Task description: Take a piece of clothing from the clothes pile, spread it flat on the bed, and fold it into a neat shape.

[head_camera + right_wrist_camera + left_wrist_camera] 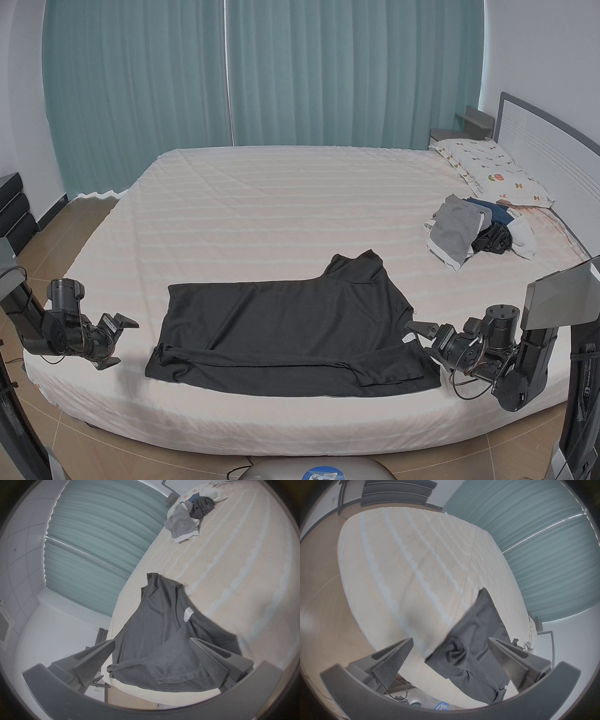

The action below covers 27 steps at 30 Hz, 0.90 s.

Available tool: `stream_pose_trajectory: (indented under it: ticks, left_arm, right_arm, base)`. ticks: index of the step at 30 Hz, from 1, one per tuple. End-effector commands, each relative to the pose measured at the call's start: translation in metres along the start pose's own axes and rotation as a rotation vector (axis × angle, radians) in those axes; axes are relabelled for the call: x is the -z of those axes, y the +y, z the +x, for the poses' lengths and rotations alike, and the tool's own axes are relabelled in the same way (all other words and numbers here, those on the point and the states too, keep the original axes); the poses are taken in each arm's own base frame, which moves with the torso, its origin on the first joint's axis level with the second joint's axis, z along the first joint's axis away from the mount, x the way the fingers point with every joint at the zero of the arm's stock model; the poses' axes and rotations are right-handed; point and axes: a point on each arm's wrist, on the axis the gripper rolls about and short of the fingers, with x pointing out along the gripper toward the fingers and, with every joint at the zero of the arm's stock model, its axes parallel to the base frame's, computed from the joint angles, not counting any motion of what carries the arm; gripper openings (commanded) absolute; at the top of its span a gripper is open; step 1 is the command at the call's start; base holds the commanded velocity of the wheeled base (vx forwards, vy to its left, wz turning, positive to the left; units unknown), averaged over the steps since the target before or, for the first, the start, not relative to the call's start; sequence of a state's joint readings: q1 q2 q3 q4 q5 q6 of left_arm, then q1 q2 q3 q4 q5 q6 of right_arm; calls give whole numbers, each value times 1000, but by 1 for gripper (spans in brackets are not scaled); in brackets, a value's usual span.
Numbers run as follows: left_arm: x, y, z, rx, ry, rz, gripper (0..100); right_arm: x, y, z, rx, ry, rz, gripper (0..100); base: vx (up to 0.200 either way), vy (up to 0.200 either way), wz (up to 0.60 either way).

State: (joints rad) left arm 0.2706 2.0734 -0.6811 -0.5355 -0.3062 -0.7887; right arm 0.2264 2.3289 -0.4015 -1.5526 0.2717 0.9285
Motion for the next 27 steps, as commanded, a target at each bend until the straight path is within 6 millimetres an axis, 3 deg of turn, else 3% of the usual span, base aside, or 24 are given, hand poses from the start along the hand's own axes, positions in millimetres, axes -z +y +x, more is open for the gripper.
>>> stream_pose_trajectory:
  ticks: [1, 8, 15, 27]
  left_arm:
    - [1, 1, 2, -5, 4, -1, 100]
    - [5, -1, 2, -6, 19, 0, 100]
    - [18, -10, 5, -1, 50, 23, 100]
    - [76, -11, -6, -22, 192, 193, 100]
  right_arm:
    - [-3, 3, 0, -16, -14, -8, 100]
    - [-4, 5, -1, -20, -18, -9, 100]
    - [0, 2, 0, -11, -8, -9, 100]
    - [2, 2, -1, -7, 0, -10, 100]
  base:
    - [0, 0, 0]
    - [0, 0, 0]
    - [171, 0, 0]
    - [0, 0, 0]
